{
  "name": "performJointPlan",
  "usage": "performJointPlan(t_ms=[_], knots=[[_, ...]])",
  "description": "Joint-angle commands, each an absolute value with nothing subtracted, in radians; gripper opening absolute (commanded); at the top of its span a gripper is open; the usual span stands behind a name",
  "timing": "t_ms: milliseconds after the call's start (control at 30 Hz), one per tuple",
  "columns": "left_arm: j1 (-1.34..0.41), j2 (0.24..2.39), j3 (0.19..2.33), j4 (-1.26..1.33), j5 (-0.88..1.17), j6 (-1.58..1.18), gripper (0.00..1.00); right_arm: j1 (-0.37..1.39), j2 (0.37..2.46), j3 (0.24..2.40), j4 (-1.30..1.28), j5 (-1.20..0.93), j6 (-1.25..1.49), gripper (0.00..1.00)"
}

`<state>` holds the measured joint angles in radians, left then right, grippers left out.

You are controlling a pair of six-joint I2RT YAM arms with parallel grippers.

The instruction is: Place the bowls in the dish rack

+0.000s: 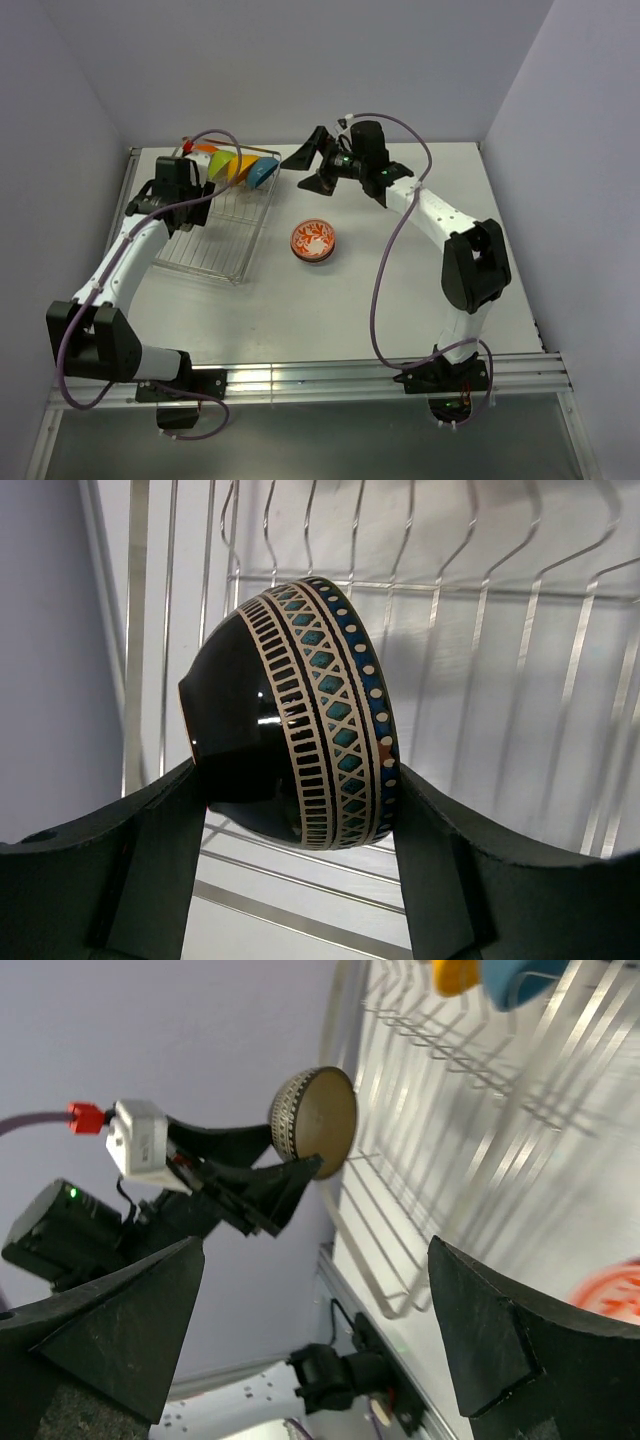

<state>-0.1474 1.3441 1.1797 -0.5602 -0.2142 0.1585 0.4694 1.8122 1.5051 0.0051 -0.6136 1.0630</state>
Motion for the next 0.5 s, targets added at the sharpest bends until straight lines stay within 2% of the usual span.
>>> performJointPlan(t_ms=[0, 467], knots=[[-0.149, 1.371, 1.246, -0.502, -0.33, 0.287, 0.0, 0.427, 1.759, 1.529, -0.086, -0.698, 0.935, 1.0], [-0.15, 1.617, 1.305, -0.419, -0.474, 0.422, 0.0, 0.354, 1.73, 1.563, -0.187, -0.768, 0.838, 1.0]])
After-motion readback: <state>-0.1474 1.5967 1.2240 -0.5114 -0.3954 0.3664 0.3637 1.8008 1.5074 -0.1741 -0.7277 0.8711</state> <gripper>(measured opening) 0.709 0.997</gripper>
